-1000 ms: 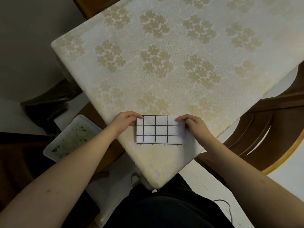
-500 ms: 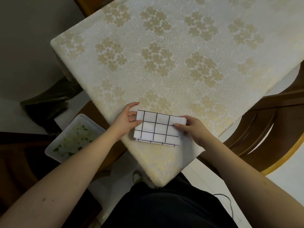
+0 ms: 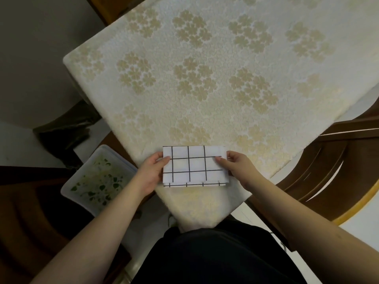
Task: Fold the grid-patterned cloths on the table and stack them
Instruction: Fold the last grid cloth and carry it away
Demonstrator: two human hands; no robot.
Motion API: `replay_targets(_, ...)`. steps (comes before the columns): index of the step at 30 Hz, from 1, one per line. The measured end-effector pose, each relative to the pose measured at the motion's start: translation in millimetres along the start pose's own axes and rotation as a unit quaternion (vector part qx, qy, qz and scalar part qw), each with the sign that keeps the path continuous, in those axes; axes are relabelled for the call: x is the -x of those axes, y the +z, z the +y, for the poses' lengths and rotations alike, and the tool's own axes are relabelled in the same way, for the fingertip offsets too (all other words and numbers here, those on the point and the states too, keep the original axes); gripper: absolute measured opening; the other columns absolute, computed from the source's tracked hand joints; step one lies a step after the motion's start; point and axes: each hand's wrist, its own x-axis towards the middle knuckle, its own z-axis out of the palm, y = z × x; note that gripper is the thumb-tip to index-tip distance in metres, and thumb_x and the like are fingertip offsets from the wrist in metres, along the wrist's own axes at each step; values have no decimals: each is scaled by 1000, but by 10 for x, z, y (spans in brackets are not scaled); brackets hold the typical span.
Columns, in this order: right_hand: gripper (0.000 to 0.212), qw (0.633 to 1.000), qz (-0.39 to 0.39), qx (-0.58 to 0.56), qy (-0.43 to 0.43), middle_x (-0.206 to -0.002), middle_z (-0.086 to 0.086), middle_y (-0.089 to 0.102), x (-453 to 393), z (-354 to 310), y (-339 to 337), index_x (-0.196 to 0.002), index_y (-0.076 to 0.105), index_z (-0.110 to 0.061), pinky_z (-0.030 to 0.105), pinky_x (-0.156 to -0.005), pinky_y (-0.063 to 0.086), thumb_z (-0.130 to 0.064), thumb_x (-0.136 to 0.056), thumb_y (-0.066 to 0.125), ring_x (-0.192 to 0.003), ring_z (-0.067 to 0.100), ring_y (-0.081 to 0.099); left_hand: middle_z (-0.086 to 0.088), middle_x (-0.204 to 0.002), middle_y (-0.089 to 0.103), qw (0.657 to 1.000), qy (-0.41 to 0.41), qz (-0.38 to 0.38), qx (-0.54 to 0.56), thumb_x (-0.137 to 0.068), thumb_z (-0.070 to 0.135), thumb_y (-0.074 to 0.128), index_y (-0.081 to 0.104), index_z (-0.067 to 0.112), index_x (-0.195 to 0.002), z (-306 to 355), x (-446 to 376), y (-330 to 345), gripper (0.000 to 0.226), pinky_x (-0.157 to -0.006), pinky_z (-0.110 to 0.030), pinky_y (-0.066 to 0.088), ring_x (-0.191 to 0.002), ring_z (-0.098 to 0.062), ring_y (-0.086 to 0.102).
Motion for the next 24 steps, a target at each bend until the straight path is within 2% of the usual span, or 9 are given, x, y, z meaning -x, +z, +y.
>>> replay_targets(5,14,997,38,-62,-12,-89,9,76,56,-77,-10,-96,70,-6,27,-64,57,-16,-87,72,-81,23,72,-9,-113,71,1000,-6,9,6,-96,20,58,60,16,-122,47,86,104,26,-78,-38,57,-100,-26,69)
replay_targets(7,15,996,49,-73,-21,-93,13,75,86,-111,-23,-98,70,-5,31,-69,58,-15,-87,72,-82,25,72,-6,-113,72,999,-8,-17,-45,-96,19,58,61,18,-121,49,142,126,25,-82,-38,57,-100,-25,69)
replay_targets(10,18,995,53,-79,-39,-96,13,75,178,-165,-33,-102,70,-5,32,-72,59,-13,-86,71,-84,24,72,-3,-111,71,993,11,-37,-108,-95,15,60,60,22,-120,68,251,157,26,-78,-34,59,-97,-21,71)
replay_targets(13,21,994,72,-45,-63,-97,8,76,345,-153,-17,-105,70,-8,33,-76,59,-9,-84,73,-88,24,73,-2,-111,71,993,45,-35,-99,-93,8,61,60,20,-120,68,383,186,29,-74,-32,59,-94,-18,71)
replay_targets(16,19,991,96,-36,-83,-95,4,76,634,-125,44,-102,70,-12,35,-79,59,-8,-84,72,-89,22,73,-3,-113,70,991,89,-39,-93,-92,5,62,61,20,-115,79,577,182,27,-82,-37,58,-97,-18,70)
replay_targets(18,17,989,105,-51,-96,-95,3,76,889,-128,99,-101,70,-14,31,-73,59,-8,-85,70,-85,19,73,-4,-115,70,986,128,-36,-99,-91,7,64,62,22,-111,62,738,178,25,-87,-38,57,-100,-19,69)
replay_targets(20,17,986,109,-74,-103,-96,5,76,1165,-134,174,-103,69,-13,28,-69,59,-8,-86,70,-84,20,73,-2,-114,69,977,175,-20,-119,-91,10,65,61,19,-115,26,945,149,26,-85,-35,58,-99,-18,69)
replay_targets(22,19,982,117,-91,-113,-96,6,76,1430,-133,260,-105,68,-13,34,-74,60,-10,-86,71,-87,23,73,-1,-113,69,967,221,-15,-129,-91,12,66,58,19,-118,-23,1164,96,29,-82,-35,59,-96,-19,69)
replay_targets(24,19,979,127,-106,-118,-96,7,76,1692,-111,340,-105,68,-12,40,-79,60,-11,-86,71,-88,27,73,-2,-111,69,961,245,-17,-124,-91,15,67,56,25,-117,-101,1350,26,30,-84,-43,58,-96,-23,68)
